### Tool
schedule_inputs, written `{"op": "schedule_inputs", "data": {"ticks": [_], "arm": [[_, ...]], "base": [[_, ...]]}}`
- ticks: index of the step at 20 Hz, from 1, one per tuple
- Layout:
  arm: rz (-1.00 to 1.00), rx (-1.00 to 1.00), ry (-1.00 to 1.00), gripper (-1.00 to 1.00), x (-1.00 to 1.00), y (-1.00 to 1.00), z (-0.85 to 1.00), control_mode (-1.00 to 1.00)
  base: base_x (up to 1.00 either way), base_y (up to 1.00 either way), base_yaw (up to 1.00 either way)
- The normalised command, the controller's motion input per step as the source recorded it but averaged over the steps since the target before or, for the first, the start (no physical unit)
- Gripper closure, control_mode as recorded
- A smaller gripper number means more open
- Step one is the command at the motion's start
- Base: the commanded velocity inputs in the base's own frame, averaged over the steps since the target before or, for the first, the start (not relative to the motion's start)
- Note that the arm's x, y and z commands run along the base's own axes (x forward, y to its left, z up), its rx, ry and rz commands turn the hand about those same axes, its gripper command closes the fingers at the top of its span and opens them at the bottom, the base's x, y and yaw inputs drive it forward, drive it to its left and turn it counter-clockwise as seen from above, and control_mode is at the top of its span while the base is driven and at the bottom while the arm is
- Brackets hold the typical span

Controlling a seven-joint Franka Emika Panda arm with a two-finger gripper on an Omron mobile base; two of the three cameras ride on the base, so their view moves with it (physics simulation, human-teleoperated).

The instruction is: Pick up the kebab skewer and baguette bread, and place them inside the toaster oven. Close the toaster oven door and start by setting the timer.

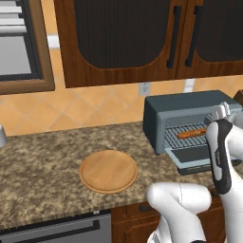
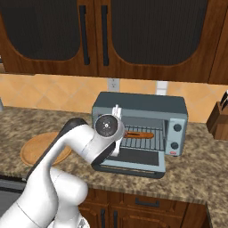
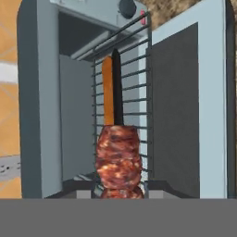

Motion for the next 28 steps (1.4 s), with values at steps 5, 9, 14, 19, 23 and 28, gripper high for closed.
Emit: {"op": "schedule_inputs", "data": {"ticks": [5, 9, 14, 19, 23, 28], "arm": [[0.03, 0.03, 0.01, 1.0, 0.59, -0.36, -0.15, -1.0], [0.0, 0.01, 0.07, 1.0, 0.56, -0.17, -0.08, -1.0], [0.01, 0.0, 0.04, 1.0, 0.31, -0.12, -0.29, -1.0], [0.0, 0.0, 0.01, 1.0, 0.27, -0.04, -0.45, -1.0], [0.0, 0.0, 0.0, 1.0, 0.19, -0.01, -0.41, -1.0], [0.01, 0.0, 0.01, 1.0, 0.22, -0.03, -0.27, -1.0]], "base": [[0.0, 0.0, 0.0], [0.0, 0.0, 0.0], [0.0, 0.0, 0.0], [0.0, 0.0, 0.0], [0.0, 0.0, 0.0], [0.0, 0.0, 0.0]]}}
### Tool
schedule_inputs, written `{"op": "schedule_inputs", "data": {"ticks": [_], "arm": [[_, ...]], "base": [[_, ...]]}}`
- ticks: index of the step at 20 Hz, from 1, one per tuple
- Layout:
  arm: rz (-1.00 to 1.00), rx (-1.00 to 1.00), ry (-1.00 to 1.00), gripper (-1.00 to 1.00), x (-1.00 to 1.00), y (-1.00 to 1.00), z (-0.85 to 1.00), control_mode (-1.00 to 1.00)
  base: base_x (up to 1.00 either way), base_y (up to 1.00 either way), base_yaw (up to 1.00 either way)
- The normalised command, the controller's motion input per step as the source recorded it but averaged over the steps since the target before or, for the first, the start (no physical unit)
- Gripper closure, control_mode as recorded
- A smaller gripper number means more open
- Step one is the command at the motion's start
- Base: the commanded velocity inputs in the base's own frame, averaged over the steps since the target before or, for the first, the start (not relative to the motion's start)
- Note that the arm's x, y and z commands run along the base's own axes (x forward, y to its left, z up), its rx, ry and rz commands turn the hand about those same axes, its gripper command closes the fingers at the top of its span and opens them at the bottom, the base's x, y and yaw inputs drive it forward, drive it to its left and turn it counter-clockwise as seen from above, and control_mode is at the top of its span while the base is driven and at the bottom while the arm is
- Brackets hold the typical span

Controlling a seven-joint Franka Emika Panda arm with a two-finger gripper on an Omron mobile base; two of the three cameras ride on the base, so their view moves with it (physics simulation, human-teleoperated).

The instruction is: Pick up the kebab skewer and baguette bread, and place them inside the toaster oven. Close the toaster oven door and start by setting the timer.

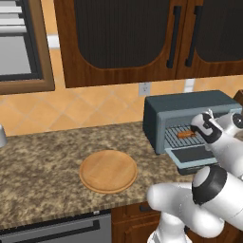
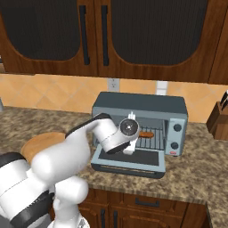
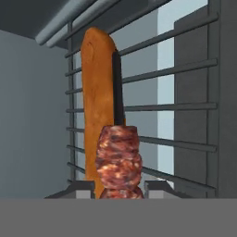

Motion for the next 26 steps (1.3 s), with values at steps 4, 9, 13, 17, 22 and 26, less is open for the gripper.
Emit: {"op": "schedule_inputs", "data": {"ticks": [4, 9, 13, 17, 22, 26], "arm": [[0.0, 0.0, 0.02, 1.0, 0.22, -0.01, -0.04, -1.0], [0.0, 0.0, 0.01, 1.0, 0.09, 0.0, 0.0, -1.0], [0.0, 0.0, 0.0, -1.0, 0.0, 0.0, 0.0, -1.0], [0.0, 0.0, 0.0, -1.0, 0.0, 0.0, 0.0, -1.0], [0.0, 0.0, 0.0, -1.0, 0.0, 0.0, 0.0, -1.0], [0.0, 0.0, 0.0, -1.0, -0.09, 0.0, 0.0, -1.0]], "base": [[0.0, 0.0, 0.0], [0.0, 0.0, 0.0], [0.0, 0.0, 0.0], [0.0, 0.0, 0.0], [0.0, 0.0, 0.0], [0.0, 0.0, 0.0]]}}
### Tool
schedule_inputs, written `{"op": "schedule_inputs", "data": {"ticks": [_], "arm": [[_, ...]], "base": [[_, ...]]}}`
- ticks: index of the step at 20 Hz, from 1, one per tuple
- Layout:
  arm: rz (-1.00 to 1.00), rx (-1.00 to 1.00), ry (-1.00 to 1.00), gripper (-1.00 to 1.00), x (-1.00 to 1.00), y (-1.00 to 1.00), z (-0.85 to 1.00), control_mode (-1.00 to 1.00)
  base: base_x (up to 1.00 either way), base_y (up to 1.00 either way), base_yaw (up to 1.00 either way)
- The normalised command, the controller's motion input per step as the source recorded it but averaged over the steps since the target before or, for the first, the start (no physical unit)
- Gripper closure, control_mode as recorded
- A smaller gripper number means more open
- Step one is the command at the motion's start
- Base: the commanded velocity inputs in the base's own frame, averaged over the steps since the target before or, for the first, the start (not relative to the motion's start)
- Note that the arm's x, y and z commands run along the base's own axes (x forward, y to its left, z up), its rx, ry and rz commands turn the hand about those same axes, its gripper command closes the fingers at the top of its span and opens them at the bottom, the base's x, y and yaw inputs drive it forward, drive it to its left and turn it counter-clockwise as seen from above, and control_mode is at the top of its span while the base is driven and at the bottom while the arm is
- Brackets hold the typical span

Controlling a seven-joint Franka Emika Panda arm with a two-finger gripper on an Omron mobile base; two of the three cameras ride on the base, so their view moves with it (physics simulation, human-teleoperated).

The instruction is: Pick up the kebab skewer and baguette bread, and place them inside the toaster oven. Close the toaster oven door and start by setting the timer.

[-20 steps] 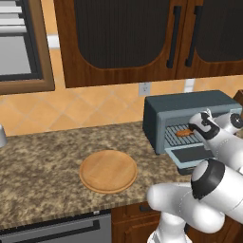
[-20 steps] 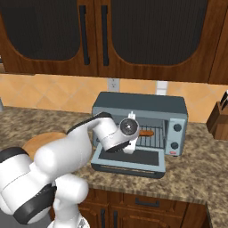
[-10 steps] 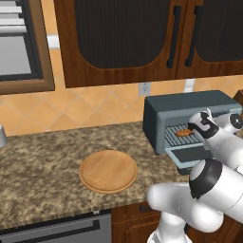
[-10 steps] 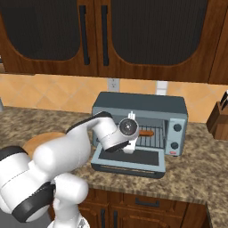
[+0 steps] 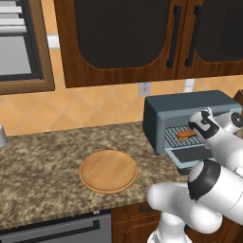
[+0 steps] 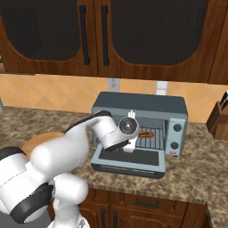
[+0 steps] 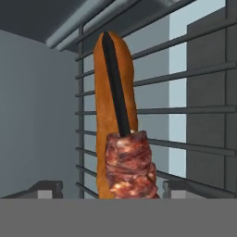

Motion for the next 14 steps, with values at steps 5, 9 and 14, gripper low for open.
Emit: {"op": "schedule_inputs", "data": {"ticks": [5, 9, 14], "arm": [[0.0, 0.0, 0.0, -1.0, -0.37, -0.05, 0.03, -1.0], [0.0, 0.0, 0.0, -1.0, -0.04, 0.0, 0.13, -1.0], [0.0, 0.03, 0.0, -1.0, -0.09, -0.09, 0.41, -1.0]], "base": [[0.0, 0.0, 0.0], [0.0, 0.0, 0.0], [0.0, 0.0, 0.0]]}}
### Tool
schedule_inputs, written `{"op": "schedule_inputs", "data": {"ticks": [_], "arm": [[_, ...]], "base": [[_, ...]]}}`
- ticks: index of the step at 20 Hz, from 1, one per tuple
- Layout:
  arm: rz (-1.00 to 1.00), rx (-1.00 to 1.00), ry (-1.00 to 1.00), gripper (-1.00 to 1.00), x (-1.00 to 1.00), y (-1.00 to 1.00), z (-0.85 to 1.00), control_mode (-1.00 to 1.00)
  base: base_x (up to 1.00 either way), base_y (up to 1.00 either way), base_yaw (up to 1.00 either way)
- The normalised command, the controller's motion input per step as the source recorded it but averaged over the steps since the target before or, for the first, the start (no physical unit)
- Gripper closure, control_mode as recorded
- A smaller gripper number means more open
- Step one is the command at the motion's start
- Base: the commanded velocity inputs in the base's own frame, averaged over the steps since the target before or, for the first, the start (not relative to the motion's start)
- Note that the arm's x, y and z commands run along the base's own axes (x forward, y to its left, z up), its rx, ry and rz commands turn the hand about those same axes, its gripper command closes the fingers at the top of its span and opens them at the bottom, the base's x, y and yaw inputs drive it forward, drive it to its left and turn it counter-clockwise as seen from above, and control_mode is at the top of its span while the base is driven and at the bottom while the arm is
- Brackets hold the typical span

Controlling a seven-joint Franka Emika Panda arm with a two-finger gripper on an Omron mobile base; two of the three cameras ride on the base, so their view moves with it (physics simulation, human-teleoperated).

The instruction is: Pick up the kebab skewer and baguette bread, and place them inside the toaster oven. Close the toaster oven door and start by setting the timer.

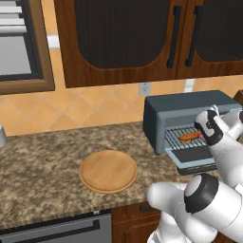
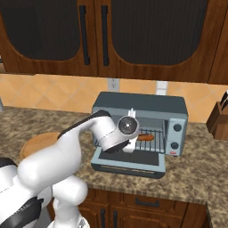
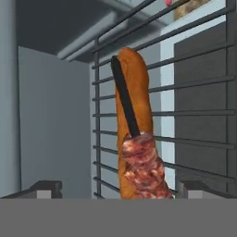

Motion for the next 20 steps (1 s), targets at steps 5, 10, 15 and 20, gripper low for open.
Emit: {"op": "schedule_inputs", "data": {"ticks": [5, 10, 15, 20], "arm": [[0.0, 0.04, 0.0, -1.0, -0.44, -0.25, 0.1, -1.0], [0.0, 0.04, 0.05, -1.0, -0.56, -0.17, -0.04, -1.0], [0.01, 0.03, 0.08, -1.0, -0.19, -0.08, -0.01, -1.0], [0.38, -0.04, 0.0, -1.0, -0.17, -0.09, -0.03, -1.0]], "base": [[0.0, 0.0, 0.0], [0.0, 0.0, 0.0], [0.0, 0.0, 0.0], [0.0, 0.0, 0.0]]}}
